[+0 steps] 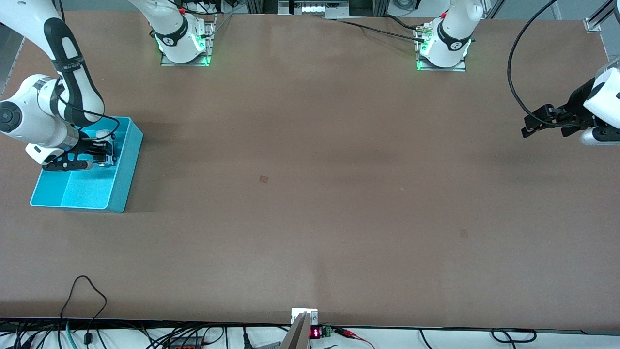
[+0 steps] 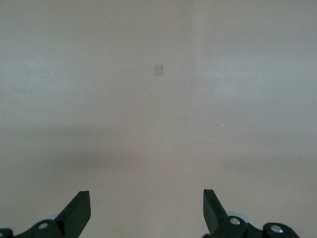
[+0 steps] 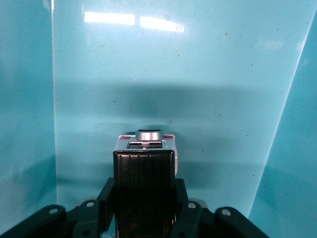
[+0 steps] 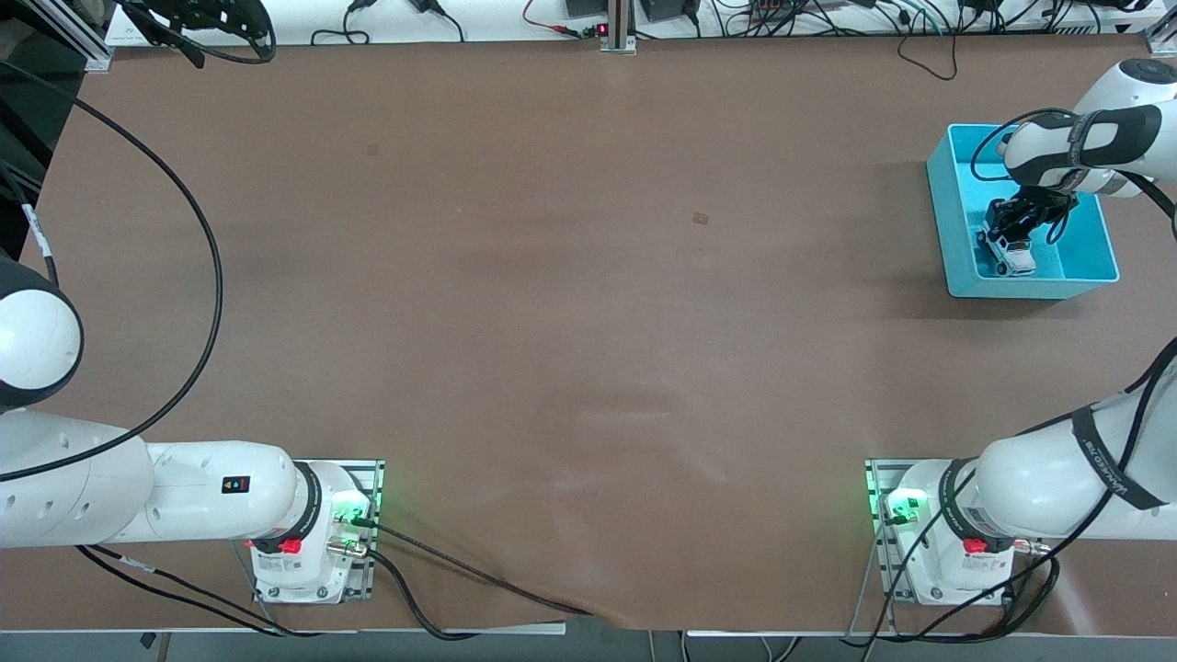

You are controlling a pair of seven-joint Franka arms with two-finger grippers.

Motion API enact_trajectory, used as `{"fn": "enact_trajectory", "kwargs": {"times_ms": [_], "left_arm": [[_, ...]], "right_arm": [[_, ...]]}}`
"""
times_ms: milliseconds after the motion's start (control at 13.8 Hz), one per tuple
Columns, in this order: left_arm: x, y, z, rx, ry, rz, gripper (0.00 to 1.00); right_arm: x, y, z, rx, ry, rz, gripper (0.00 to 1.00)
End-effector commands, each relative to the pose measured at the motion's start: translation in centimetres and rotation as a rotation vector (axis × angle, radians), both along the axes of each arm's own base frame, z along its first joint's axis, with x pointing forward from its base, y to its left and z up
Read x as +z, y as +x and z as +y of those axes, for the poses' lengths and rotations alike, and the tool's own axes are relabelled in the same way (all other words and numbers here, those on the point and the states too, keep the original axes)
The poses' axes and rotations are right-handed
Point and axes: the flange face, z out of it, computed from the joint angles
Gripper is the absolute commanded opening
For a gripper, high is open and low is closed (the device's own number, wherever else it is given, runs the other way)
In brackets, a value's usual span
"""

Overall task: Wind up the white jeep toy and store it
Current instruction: 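Lower the jeep into the bin and open the right gripper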

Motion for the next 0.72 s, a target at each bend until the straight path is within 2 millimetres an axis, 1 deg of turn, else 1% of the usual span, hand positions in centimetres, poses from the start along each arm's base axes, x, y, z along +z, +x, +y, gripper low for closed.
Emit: {"fn": "enact_trajectory", "kwargs": {"times_ms": [0, 145, 434, 651], "left_arm": [[0.11, -0.12, 0.14, -0.006, -0.003, 0.000, 1.00], [0.04, -0.13, 0.14, -0.006, -0.003, 0.002, 1.00], [0.11, -0.12, 0.14, -0.006, -0.003, 0.000, 1.00], [0.11, -0.12, 0.14, -0.006, -0.003, 0.000, 1.00]], "right_arm": [[0.15, -0.15, -0.62, -0.026, 0.006, -0.012, 0.01], [0.22, -0.25, -1.10, -0.032, 0.004, -0.014, 0.02], [-0.43, -0.30, -1.46, -0.032, 0.001, -0.011, 0.02], [-0.56, -0.17, -1.51, -0.031, -0.001, -0.012, 0.04]]}}
